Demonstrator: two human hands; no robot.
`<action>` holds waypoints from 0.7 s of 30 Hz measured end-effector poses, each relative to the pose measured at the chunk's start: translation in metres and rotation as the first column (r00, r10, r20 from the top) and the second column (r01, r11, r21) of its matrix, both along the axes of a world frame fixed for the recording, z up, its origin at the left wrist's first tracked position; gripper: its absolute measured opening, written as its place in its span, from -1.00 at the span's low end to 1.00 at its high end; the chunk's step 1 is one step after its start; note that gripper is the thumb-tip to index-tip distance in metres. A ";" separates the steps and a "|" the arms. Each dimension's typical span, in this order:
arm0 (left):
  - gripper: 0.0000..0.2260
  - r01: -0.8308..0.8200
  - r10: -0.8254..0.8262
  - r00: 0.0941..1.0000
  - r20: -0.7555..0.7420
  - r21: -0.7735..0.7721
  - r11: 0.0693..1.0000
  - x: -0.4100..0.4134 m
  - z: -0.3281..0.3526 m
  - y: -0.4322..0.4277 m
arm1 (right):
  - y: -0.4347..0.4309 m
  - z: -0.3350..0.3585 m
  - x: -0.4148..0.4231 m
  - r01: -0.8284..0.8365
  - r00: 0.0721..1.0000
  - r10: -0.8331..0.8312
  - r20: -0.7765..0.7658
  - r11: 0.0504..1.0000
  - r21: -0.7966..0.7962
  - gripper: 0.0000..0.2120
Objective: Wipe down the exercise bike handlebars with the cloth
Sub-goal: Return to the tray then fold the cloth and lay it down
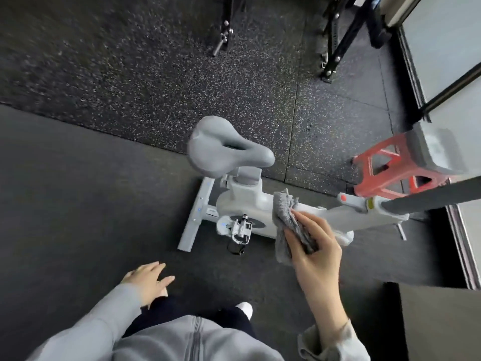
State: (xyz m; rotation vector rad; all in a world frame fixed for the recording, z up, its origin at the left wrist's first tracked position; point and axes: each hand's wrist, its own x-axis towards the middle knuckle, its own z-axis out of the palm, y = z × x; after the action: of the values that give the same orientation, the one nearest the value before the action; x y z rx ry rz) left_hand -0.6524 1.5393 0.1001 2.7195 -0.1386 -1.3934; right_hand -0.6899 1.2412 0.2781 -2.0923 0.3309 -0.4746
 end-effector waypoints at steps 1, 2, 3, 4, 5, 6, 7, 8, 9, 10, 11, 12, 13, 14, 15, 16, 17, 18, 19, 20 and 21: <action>-0.45 -0.021 0.021 1.000 0.002 0.000 1.000 0.005 -0.001 0.021 | 0.024 0.000 0.013 -0.032 0.999 0.032 -0.002 0.999 -0.006 -0.68; -0.44 -0.041 0.041 0.999 0.005 0.004 0.999 0.009 -0.001 0.041 | 0.047 0.001 0.025 -0.063 0.998 0.063 -0.001 0.998 -0.018 -0.69; -0.44 -0.063 0.062 0.998 0.011 0.003 0.998 0.014 -0.001 0.062 | 0.073 0.001 0.037 -0.092 0.996 0.092 -0.001 0.995 -0.029 -0.71; -0.44 -0.085 0.085 0.996 0.017 0.001 0.996 0.018 -0.001 0.082 | 0.098 0.000 0.049 -0.120 0.993 0.120 -0.001 0.992 -0.026 -0.71; -0.44 -0.100 0.100 0.995 0.021 0.002 0.995 0.022 -0.001 0.097 | 0.119 0.001 0.058 -0.141 0.990 0.141 -0.003 0.990 -0.012 -0.71; -0.44 -0.122 0.122 0.992 0.029 -0.001 0.992 0.027 -0.001 0.115 | 0.142 0.000 0.070 -0.160 0.987 0.160 -0.006 0.987 0.001 -0.71; -0.44 -0.147 0.147 0.988 0.037 -0.004 0.989 0.031 -0.001 0.133 | 0.163 -0.001 0.080 -0.179 0.984 0.179 -0.005 0.984 0.005 -0.71; -0.44 -0.177 0.177 0.983 0.041 -0.007 0.984 0.034 0.000 0.150 | 0.182 -0.001 0.090 -0.197 0.980 0.197 -0.006 0.980 0.003 -0.71; -0.44 -0.210 0.210 0.977 0.043 -0.009 0.978 0.036 0.001 0.165 | 0.199 -0.002 0.098 -0.214 0.977 0.214 -0.006 0.977 0.000 -0.70; -0.44 -0.236 0.236 0.971 0.042 -0.004 0.972 0.038 0.001 0.177 | 0.211 -0.002 0.105 -0.225 0.974 0.225 -0.002 0.974 -0.002 -0.70; -0.44 -0.260 0.260 0.965 0.040 0.000 0.965 0.040 0.001 0.190 | 0.223 -0.002 0.112 -0.234 0.972 0.234 0.000 0.972 0.002 -0.69; -0.44 -0.277 0.277 0.960 0.035 0.003 0.961 0.043 0.001 0.201 | 0.233 -0.003 0.119 -0.240 0.971 0.240 0.002 0.971 0.010 -0.69; -0.44 -0.287 0.286 0.958 0.032 0.001 0.958 0.046 0.001 0.210 | 0.242 -0.003 0.126 -0.242 0.970 0.242 0.003 0.970 0.018 -0.68; -0.44 -0.294 0.294 0.955 0.027 -0.006 0.956 0.050 0.000 0.217 | 0.249 -0.004 0.132 -0.243 0.970 0.243 0.004 0.970 0.026 -0.68; -0.44 -0.299 0.300 0.954 0.020 -0.014 0.954 0.054 -0.001 0.222 | 0.253 -0.004 0.138 -0.243 0.970 0.243 0.004 0.970 0.031 -0.68; -0.44 -0.308 0.308 0.951 0.013 -0.022 0.951 0.059 -0.002 0.227 | 0.257 -0.005 0.145 -0.240 0.971 0.240 0.001 0.970 0.035 -0.68; -0.44 -0.315 0.315 0.949 0.005 -0.022 0.949 0.065 -0.003 0.231 | 0.260 -0.006 0.153 -0.235 0.972 0.236 -0.006 0.971 0.037 -0.68; -0.44 -0.319 0.319 0.948 0.003 -0.019 0.948 0.072 -0.004 0.236 | 0.262 -0.007 0.162 -0.231 0.973 0.231 -0.013 0.972 0.044 -0.68; -0.44 -0.321 0.321 0.947 0.002 -0.017 0.947 0.080 -0.005 0.239 | 0.265 -0.009 0.171 -0.225 0.974 0.227 -0.021 0.973 0.053 -0.68; -0.45 -0.319 0.319 0.948 0.005 -0.015 0.948 0.088 -0.005 0.242 | 0.266 -0.010 0.178 -0.222 0.974 0.224 -0.026 0.973 0.059 -0.69; -0.45 -0.312 0.312 0.950 0.009 -0.012 0.950 0.099 -0.007 0.245 | 0.268 -0.011 0.189 -0.217 0.975 0.219 -0.030 0.974 0.062 -0.69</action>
State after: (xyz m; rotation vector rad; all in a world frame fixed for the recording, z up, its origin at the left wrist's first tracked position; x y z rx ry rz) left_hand -0.5537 1.7840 0.0931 2.5951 0.2725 -1.2813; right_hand -0.5011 1.5093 0.2666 -2.0530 0.1314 -0.2925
